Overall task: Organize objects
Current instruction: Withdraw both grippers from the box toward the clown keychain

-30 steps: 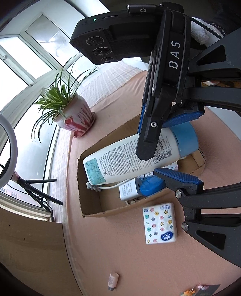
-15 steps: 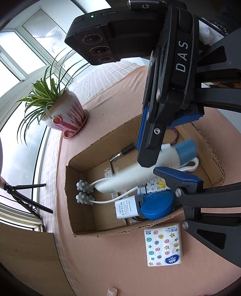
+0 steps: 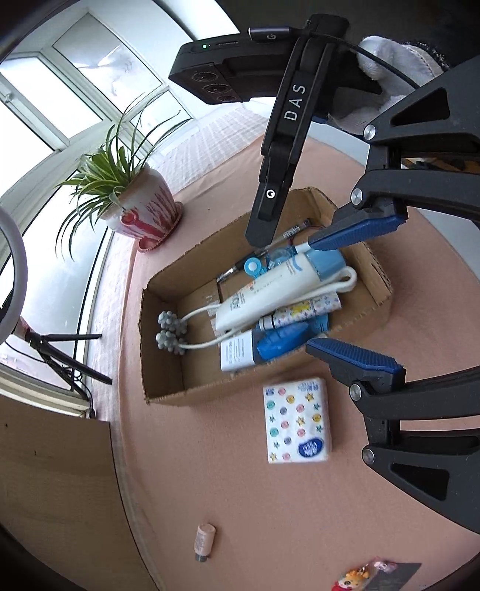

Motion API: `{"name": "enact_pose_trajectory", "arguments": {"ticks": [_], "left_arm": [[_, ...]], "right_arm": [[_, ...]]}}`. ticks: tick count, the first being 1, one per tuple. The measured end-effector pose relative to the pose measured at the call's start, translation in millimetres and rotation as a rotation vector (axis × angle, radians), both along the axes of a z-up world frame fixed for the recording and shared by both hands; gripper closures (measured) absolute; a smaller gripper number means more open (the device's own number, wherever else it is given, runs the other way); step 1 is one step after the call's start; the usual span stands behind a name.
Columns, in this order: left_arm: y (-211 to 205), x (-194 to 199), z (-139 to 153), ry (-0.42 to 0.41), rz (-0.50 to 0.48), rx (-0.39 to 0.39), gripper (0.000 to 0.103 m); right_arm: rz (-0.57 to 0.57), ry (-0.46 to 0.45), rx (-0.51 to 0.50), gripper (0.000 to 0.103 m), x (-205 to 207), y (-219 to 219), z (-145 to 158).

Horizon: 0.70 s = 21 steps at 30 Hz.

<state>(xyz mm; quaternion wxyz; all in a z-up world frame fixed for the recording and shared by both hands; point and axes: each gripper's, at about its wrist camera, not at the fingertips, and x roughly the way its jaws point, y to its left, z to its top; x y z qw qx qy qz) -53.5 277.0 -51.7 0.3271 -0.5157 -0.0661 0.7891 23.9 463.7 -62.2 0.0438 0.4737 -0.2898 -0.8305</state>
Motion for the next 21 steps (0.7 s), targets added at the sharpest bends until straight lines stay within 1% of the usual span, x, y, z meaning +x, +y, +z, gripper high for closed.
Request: {"name": "enact_pose_trajectory", "arguments": {"ticks": [2,4,8,11,16,21], "left_arm": [[-25,5,0,0.002,0.014,-0.006,0.044],[-52,9,-2,-0.009,0.036,-0.007,0.043],[-114,17,-14,-0.036,0.103,-0.017,0.043],[-158,23,-23,-0.055,0.144,-0.026,0.043],[-217,31,-33,-0.064,0.182,-0.036,0.043],[-261,35,-39,-0.075,0.223,-0.027,0.043]], "right_arm": [[-0.010,0.004,0.017,0.063,5,-9,1],[-0.017,0.014,0.030,0.063,11,-20,3],[-0.023,0.015,0.009,0.063,17,-46,5],[0.010,0.016,0.018,0.063,15,-75,7],[0.086,0.004,0.059,0.063,2,-124,11],[0.129,-0.003,0.073,0.063,-12,-165,13]]}}
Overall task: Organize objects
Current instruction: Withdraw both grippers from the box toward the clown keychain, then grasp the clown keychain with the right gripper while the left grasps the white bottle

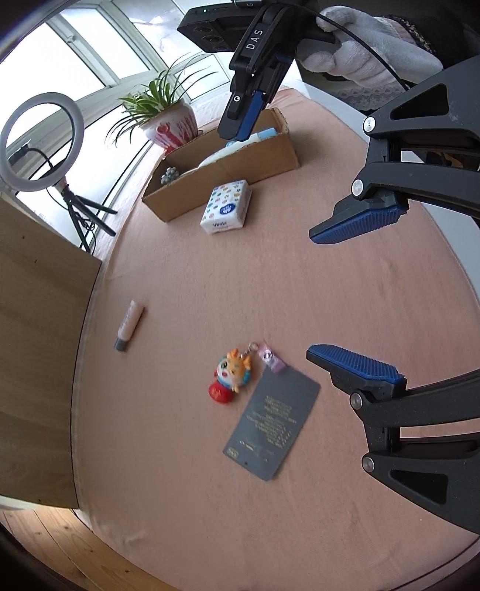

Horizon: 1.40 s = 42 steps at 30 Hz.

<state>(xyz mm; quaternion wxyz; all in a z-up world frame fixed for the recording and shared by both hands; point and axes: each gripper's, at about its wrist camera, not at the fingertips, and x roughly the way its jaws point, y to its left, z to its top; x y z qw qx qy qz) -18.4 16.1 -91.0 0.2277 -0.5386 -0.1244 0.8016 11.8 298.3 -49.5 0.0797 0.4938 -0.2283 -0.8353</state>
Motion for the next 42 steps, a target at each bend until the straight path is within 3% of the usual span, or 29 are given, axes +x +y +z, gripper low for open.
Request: {"name": "enact_pose_trajectory", "arguments": {"ticks": [7,23,29,36,42], "left_arm": [[-40,4,-14,-0.026,0.059,-0.006,0.043],[-69,16,-27,-0.058,0.336,-0.001,0.043],[-77,19,-27,-0.063,0.407,0.001,0.042],[-77,16,-27,-0.063,0.425,-0.012,0.043],[-76,0,-26,-0.056,0.388,-0.038,0.043]], "right_arm": [[0.117,-0.027,0.024,0.063,-28,-55,-10],[0.595,-0.074,0.208,0.063,-93,-181,-55],[0.661,-0.097,0.261,0.063,-104,-201,-74],[0.675,-0.108,0.294,0.063,-110,-210,-88],[0.653,-0.085,0.318,0.074,-110,-205,-86]]}}
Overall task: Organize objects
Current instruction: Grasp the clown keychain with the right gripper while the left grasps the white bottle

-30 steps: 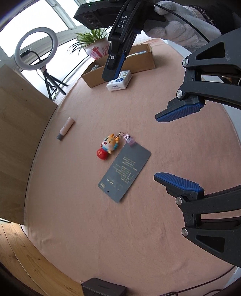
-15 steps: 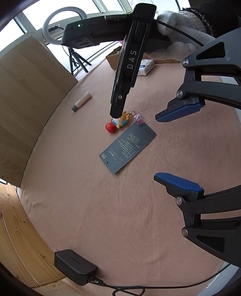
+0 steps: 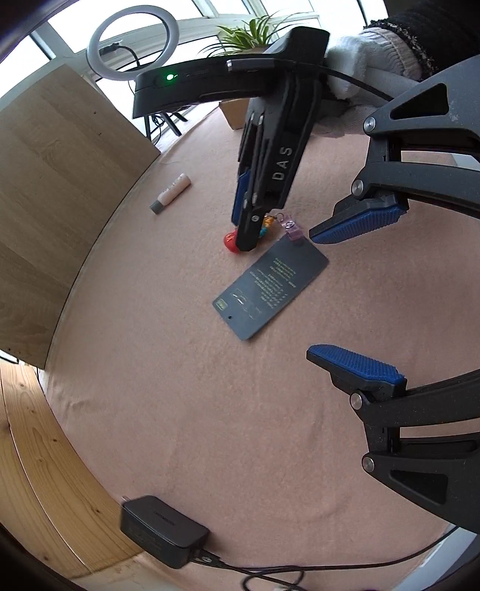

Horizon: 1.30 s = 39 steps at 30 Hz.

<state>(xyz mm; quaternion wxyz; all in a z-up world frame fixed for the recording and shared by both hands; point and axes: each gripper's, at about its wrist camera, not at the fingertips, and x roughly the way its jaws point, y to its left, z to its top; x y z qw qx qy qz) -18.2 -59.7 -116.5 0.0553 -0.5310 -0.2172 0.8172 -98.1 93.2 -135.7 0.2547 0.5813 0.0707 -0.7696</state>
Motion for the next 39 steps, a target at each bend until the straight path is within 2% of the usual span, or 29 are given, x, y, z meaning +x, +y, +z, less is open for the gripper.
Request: {"name": "enact_pose_trajectory", "arguments": {"ticks": [7,11,15,18,22,29,33,38,39], "left_arm": [[9,-42,9,0.022,-0.076,-0.007,0.043],[29,-75,16,0.037,-0.126,-0.005,0.043],[60,-115,21,0.038,-0.169,-0.006,0.043],[89,-148,22,0.039,-0.182,-0.038,0.043],[121,-191,17,0.011,-0.174,-0.042,0.043],[150,-249,-12,-0.085,-0.074,-0.077,0.042],[163,-265,-30,-0.116,-0.090,-0.133,0.033],[182,-267,-31,-0.092,-0.126,-0.225,0.035],[183,-265,-31,-0.084,-0.131,-0.240,0.039]], "right_arm": [[-0.116,0.020,0.013,0.074,7,41,3],[-0.237,0.011,-0.005,0.075,14,83,6],[-0.300,0.006,-0.030,0.077,25,111,11],[-0.320,0.015,-0.044,0.077,34,117,13],[-0.329,0.017,-0.055,0.077,44,120,12],[-0.333,0.008,-0.081,0.077,55,120,5],[-0.351,0.008,-0.112,0.077,57,130,8],[-0.365,0.017,-0.136,0.077,56,142,14],[-0.366,0.020,-0.140,0.077,56,144,16]]}}
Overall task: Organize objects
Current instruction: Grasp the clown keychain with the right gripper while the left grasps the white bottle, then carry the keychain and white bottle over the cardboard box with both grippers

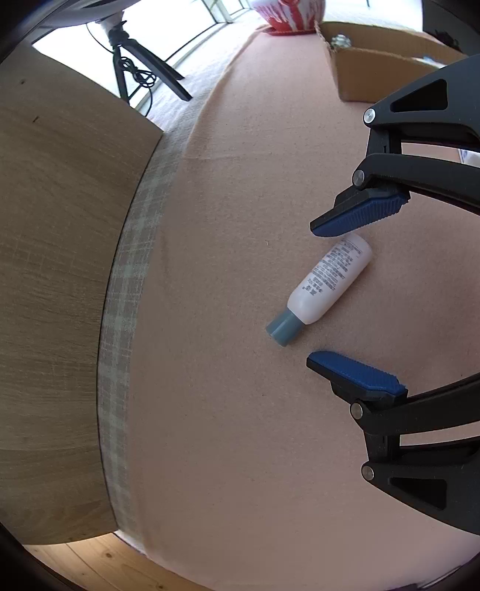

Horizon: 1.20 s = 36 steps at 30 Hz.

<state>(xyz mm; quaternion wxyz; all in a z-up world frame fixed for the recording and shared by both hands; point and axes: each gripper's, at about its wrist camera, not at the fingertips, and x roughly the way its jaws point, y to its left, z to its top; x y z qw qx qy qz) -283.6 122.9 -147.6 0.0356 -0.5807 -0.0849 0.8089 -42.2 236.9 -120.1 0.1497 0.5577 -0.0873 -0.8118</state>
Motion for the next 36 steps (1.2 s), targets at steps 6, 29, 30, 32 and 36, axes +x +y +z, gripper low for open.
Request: {"name": "enact_pose_trajectory", "arguments": {"ticks": [6,29,30,32,36], "left_arm": [[-2,11,-1,0.020,-0.056,-0.029,0.080],[-87,135,-3,0.023,-0.083,0.150,0.081],[-89,139,-3,0.023,-0.080,0.158,0.081],[-94,151,-2,0.025,-0.075,0.161,0.081],[-102,166,0,0.028,-0.061,0.173,0.081]], "right_arm": [[-0.003,-0.003,-0.022,0.077,-7,6,-1],[0.201,0.018,0.114,0.070,-32,-41,-11],[0.208,0.024,0.122,0.069,-35,-42,-13],[0.216,0.033,0.139,0.069,-37,-46,-13],[0.214,0.042,0.169,0.071,-27,-53,-14]]}}
